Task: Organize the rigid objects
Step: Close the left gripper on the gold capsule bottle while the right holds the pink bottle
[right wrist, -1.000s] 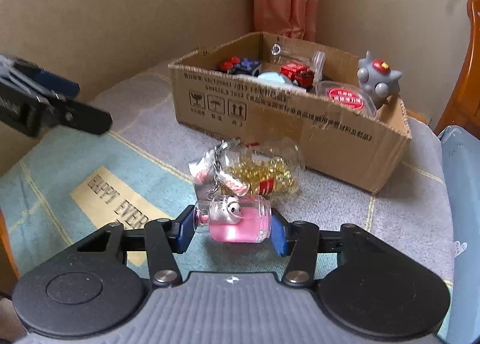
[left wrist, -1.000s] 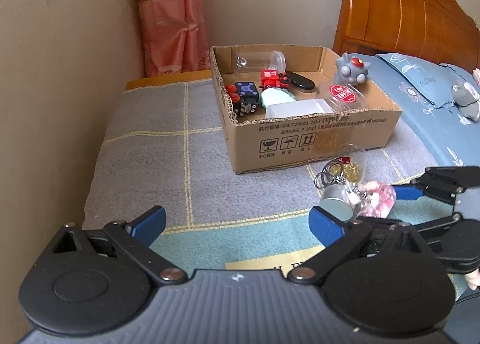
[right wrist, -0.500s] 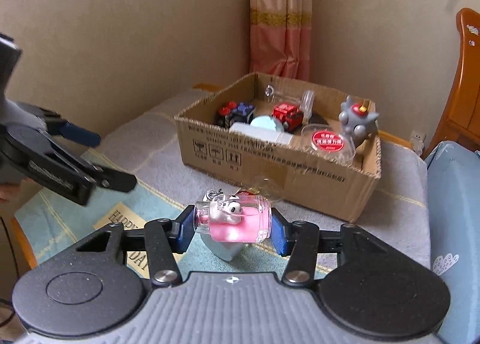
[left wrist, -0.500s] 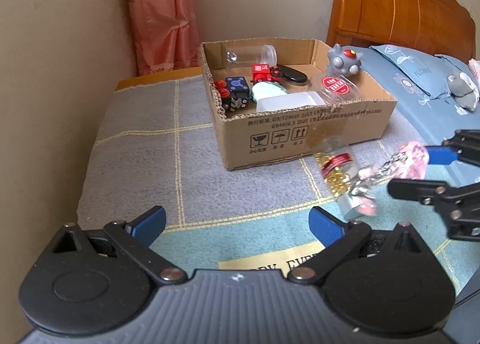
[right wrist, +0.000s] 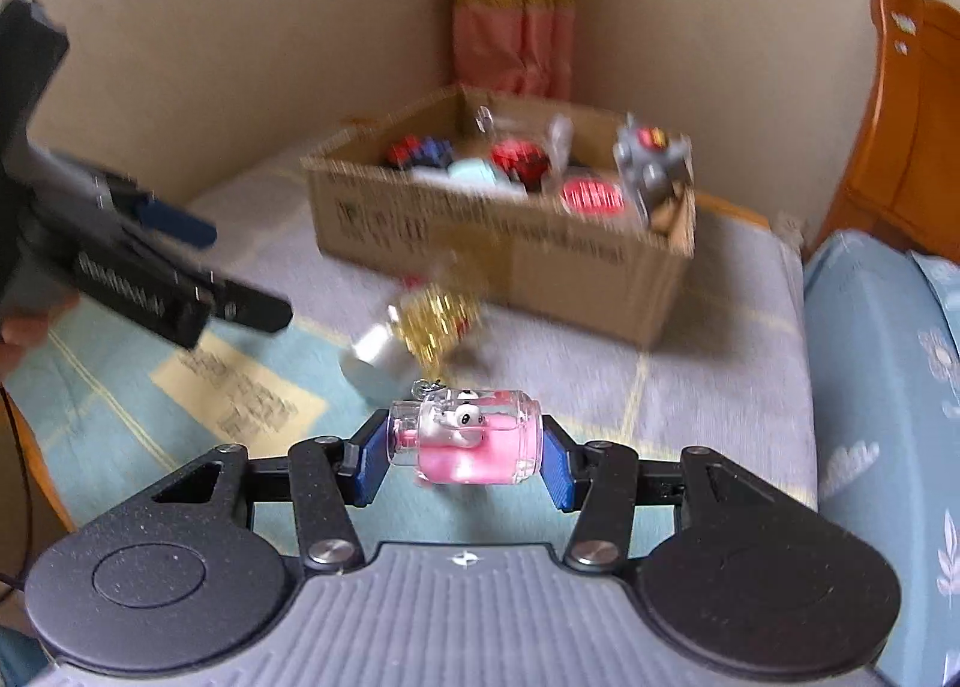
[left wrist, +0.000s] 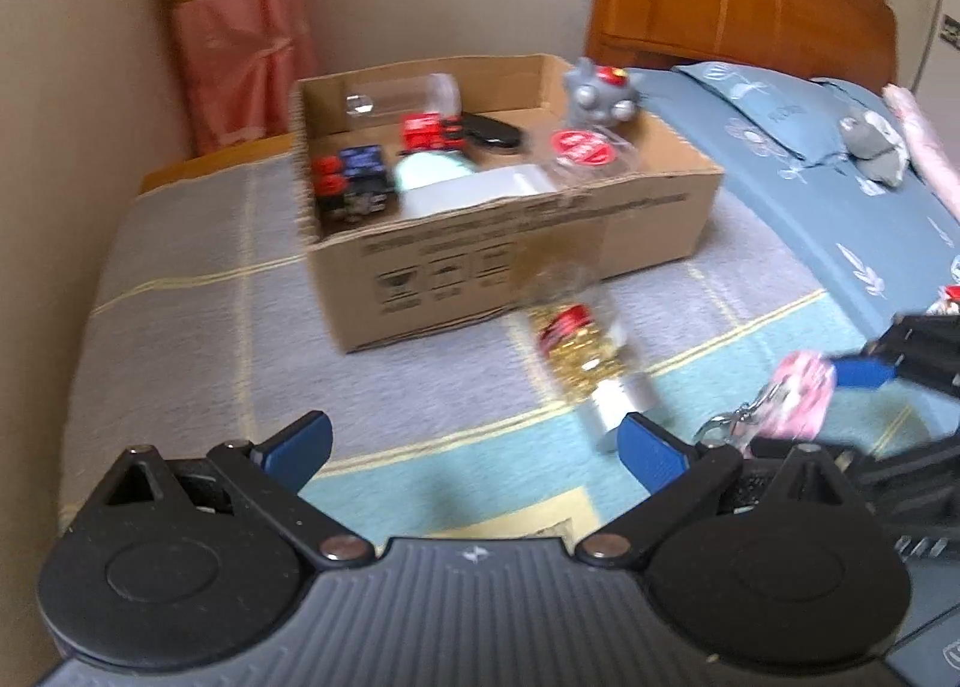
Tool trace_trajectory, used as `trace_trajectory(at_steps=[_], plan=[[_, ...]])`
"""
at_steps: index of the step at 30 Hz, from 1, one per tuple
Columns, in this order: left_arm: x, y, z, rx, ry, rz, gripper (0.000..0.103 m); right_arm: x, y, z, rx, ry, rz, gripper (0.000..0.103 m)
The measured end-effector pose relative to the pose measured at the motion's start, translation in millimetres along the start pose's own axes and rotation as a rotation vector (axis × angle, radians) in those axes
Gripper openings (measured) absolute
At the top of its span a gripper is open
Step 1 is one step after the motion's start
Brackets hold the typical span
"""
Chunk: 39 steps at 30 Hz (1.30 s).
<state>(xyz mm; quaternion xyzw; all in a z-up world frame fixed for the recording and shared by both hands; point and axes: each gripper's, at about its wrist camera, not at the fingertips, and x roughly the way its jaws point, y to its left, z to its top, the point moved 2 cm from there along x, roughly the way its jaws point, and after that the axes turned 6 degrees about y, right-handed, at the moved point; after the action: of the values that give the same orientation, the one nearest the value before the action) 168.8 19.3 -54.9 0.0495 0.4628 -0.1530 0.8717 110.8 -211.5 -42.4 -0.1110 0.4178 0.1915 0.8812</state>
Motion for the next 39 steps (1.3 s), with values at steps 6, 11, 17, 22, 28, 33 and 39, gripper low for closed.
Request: trace_trajectory(at_steps=[6, 11, 17, 22, 28, 33, 39], plan=[[27.5, -18.7, 13.8, 0.008, 0.018, -0.047, 0.101, 16.2, 0.2, -19.0, 0.019, 0.033, -0.03, 0.056], [47.7, -28.0, 14.6, 0.015, 0.044, -0.064, 0.101, 20.3, 0.1, -24.6, 0.035, 0.04, -0.042, 0.073], [54.9, -21.6, 10.6, 0.033, 0.067, -0.03, 0.101, 25.4, 4.0, -29.0, 0.043, 0.052, -0.039, 0.091], [49.5, -0.3, 2.3, 0.014, 0.08, 0.022, 0.101, 30.7, 5.1, -33.3, 0.032, 0.05, -0.051, 0.096], [49.4, 20.8, 5.2, -0.047, 0.072, 0.053, 0.101, 34.5, 1.3, -36.6, 0.067, 0.046, -0.035, 0.103], [42.4, 12.3, -1.3, -0.002, 0.06, 0.001, 0.101, 35.3, 0.8, -36.9, 0.061, 0.036, -0.031, 0.103], [36.3, -5.2, -9.9, 0.01, 0.07, -0.082, 0.101, 34.1, -0.9, -39.6, 0.046, 0.014, -0.021, 0.103]])
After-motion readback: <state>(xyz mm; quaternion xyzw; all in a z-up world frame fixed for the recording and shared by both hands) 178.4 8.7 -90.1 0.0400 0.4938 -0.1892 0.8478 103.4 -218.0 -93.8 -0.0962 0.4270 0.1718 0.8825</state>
